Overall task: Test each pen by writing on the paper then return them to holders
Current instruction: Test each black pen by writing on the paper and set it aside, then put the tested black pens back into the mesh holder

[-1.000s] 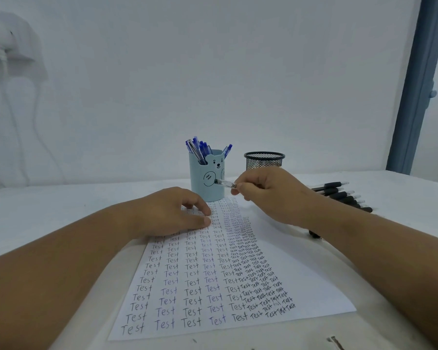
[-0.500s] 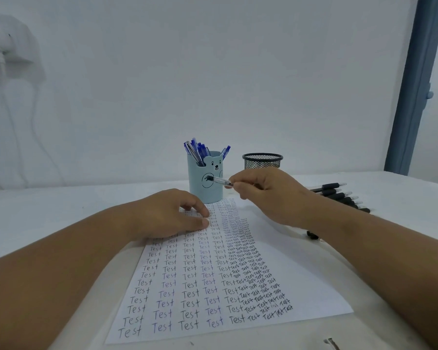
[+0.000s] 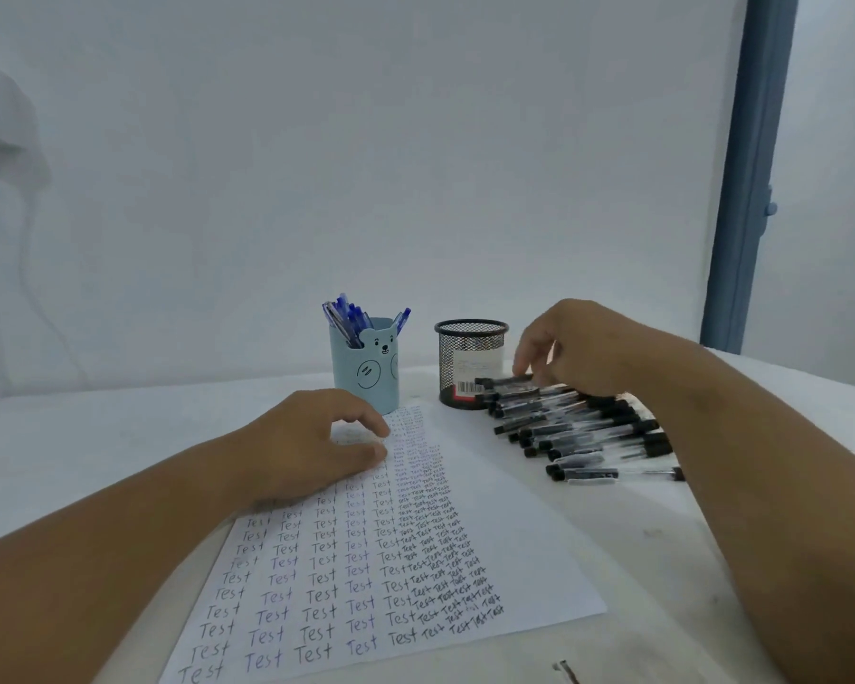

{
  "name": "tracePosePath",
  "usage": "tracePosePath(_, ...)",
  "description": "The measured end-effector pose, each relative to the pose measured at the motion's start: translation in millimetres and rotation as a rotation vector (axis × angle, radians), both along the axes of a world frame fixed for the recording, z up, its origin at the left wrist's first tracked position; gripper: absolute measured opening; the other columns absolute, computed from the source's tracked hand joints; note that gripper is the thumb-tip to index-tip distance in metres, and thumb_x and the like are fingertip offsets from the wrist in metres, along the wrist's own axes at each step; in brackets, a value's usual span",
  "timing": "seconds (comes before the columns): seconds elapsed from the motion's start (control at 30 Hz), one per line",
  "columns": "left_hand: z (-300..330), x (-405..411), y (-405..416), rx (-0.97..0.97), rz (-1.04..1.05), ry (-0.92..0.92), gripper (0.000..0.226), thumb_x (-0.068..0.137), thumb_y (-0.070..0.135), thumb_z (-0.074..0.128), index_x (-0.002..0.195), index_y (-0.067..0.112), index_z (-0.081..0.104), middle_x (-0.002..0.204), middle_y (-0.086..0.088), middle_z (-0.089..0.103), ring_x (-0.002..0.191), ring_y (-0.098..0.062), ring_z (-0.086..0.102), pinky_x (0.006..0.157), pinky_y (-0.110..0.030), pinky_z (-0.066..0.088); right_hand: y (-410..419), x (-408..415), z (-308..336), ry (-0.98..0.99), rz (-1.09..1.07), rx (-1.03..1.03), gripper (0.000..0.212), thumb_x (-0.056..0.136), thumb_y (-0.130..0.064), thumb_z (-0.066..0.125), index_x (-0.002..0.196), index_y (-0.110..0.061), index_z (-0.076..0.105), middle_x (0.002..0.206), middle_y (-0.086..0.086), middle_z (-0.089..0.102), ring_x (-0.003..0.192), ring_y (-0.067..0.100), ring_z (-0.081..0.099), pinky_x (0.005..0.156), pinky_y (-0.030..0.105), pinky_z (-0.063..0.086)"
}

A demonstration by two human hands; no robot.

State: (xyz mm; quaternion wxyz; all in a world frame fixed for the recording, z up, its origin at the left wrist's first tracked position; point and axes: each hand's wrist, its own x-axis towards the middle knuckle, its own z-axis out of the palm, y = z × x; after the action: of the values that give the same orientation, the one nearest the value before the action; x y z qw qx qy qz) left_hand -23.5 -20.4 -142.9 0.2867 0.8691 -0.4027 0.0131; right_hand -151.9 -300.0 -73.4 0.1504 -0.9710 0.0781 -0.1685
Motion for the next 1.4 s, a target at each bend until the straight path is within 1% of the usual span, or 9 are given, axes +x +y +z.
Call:
tracePosePath(0.13,2,-15,-15,-0.148,-0.004,-0.039,0.015,0.090,0.037,0.071,0.105,0.041,0.067,0.116,0.033,0.052,0.107,0.013,0.047,0.080,-0.011,0.040,-9,-7,-2,0.140,-0.081,-0.010,0.027,0.081,-0.001,0.076,0.081,-0.028,0.078,0.082,-0.008,0.073,0.086,0.013,0.067,0.082,0.030,0.056)
tracePosePath(0.33,22,-26,-59,-0.184,0.008,-0.120,0.036,0.090,0.033,0.073,0.120,0.041,0.056,0.112,0.023,0.049,0.108,0.001,0.052,0.096,-0.026,0.048,-7,-5,-2,0.156,-0.051,0.016,0.034,0.078,-0.001,0.077,0.089,-0.032,0.071,0.095,-0.009,0.067,0.091,0.013,0.064,0.080,0.028,0.054)
tracePosePath(0.47,21,-24,-98,-0.250,0.010,-0.173,0.061,0.089,0.035,0.072,0.142,0.034,0.043,0.137,0.012,0.040,0.127,-0.011,0.043,0.110,-0.036,0.041,-6,-5,-4,0.190,-0.037,0.061,0.038,0.071,-0.001,0.080,0.091,-0.031,0.069,0.104,-0.005,0.066,0.083,0.014,0.063,0.078,0.033,0.056)
tracePosePath(0.6,21,-17,-139,-0.214,0.165,-0.214,0.063,0.094,0.038,0.060,0.150,0.030,0.033,0.154,-0.002,0.027,0.134,-0.027,0.041,0.108,-0.035,0.036,-9,-7,-4,0.191,-0.044,0.075,0.037,0.069,0.001,0.077,0.092,-0.028,0.071,0.102,-0.001,0.070,0.078,0.015,0.064,0.079,0.035,0.058)
tracePosePath(0.73,24,-7,-166,-0.252,0.315,-0.048,0.057,0.092,0.052,0.057,0.140,0.027,0.038,0.144,-0.007,0.034,0.115,-0.028,0.054,0.088,-0.031,0.041,-10,-4,-4,0.194,-0.041,0.081,0.040,0.068,0.008,0.068,0.086,-0.027,0.068,0.093,0.001,0.071,0.074,0.017,0.063,0.065,0.030,0.054)
tracePosePath(0.87,23,3,-180,-0.412,0.347,0.107,0.061,0.078,0.059,0.070,0.121,0.024,0.045,0.118,-0.002,0.054,0.091,-0.017,0.062,0.070,-0.030,0.053,-11,-1,-5,0.198,-0.040,0.085,0.037,0.071,0.008,0.063,0.082,-0.028,0.067,0.079,-0.002,0.065,0.072,0.018,0.063,0.069,0.031,0.055)
tracePosePath(1.03,25,3,-184,-0.529,0.340,-0.016,0.056,0.074,0.046,0.083,0.111,0.023,0.048,0.119,-0.003,0.057,0.098,-0.018,0.056,0.075,-0.028,0.046,-9,-1,-6,0.189,-0.040,0.074,0.031,0.080,0.003,0.059,0.081,-0.027,0.067,0.077,-0.006,0.063,0.075,0.016,0.063,0.080,0.036,0.059)
tracePosePath(1.27,53,-23,-140,-0.748,0.185,-0.256,0.085,0.073,0.049,0.084,0.137,0.029,0.032,0.123,0.002,0.056,0.109,-0.020,0.058,0.087,-0.035,0.053,-8,-9,-6,0.166,-0.013,0.032,0.034,0.089,0.000,0.047,0.091,-0.026,0.069,0.089,-0.011,0.062,0.088,0.015,0.062,0.083,0.033,0.056)
tracePosePath(1.4,52,-38,-98,-0.827,0.149,-0.173,0.087,0.073,0.049,0.084,0.141,0.031,0.033,0.127,0.003,0.057,0.109,-0.014,0.060,0.090,-0.041,0.056,-12,-11,-4,0.195,0.002,0.045,0.031,0.094,-0.013,0.057,0.120,-0.030,0.059,0.131,-0.008,0.052,0.110,0.016,0.058,0.093,0.033,0.046)
